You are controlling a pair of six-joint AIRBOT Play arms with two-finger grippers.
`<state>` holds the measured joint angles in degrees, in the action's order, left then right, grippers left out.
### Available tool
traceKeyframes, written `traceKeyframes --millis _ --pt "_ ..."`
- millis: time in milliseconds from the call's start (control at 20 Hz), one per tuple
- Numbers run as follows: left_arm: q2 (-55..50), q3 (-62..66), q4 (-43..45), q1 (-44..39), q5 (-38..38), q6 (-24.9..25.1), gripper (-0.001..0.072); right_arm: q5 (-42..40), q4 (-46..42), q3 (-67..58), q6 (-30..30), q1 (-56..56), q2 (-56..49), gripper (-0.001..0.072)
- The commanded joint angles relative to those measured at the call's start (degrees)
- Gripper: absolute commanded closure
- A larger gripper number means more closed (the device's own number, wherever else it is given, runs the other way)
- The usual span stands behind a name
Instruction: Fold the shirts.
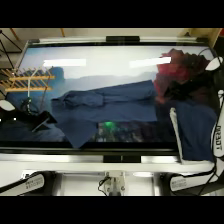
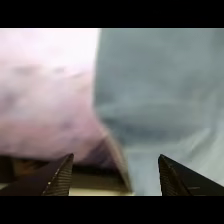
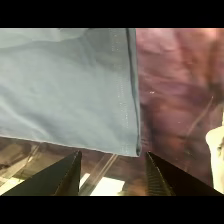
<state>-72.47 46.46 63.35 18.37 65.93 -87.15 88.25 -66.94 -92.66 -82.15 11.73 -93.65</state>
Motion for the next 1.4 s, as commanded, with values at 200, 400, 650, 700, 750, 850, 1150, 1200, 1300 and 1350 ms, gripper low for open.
traceKeyframes --millis 200,400,650,700,750,850,1150,1200,1300,1350 --pt "-3.0 -5.4 -8.6 -0.7 -13.7 1.9 0.0105 -0.9 -1.0 -0.1 -1.1 -1.1 0.1 0.0208" --pt "-3.7 -5.2 -9.0 -1.2 -15.6 0.9 0.0469 -1.0 -2.6 1.9 -2.1 -1.1 -0.1 0.0206" --pt "-3.0 -4.1 -9.0 -1.2 -13.0 3.1 0.0677 -5.7 -2.1 15.2 -1.0 -1.3 -0.1 0.0093" --pt "-2.4 -4.0 -9.0 -1.2 -12.4 4.2 0.0677 -7.0 -2.2 17.5 -0.9 -1.6 -0.1 0.0093" --pt "-1.7 -4.0 -8.9 -1.3 -12.3 4.2 0.0677 -8.7 -2.3 19.3 -0.5 -2.0 -0.1 0.0094" --pt "0.2 -4.0 -8.8 -1.3 -12.4 4.2 0.0678 -12.0 -2.1 21.7 -0.6 -2.7 -0.5 0.0097" --pt "4.2 -4.0 -8.9 -1.3 -12.3 4.2 0.0678 -14.0 0.1 22.0 -1.0 -6.8 -5.7 0.0171" --pt "4.8 -4.0 -8.9 -1.3 -12.3 4.2 0.0677 -15.0 0.5 22.0 -1.1 -7.7 -5.8 0.0244" --pt "6.2 -3.8 -8.9 -1.2 -12.3 4.2 0.0677 -15.8 0.5 21.4 -2.4 -9.4 -5.7 0.0592" --pt "6.9 -3.2 -8.9 -1.2 -11.9 4.3 0.0678 -15.5 0.7 20.7 -3.0 -9.9 -5.2 0.0637"
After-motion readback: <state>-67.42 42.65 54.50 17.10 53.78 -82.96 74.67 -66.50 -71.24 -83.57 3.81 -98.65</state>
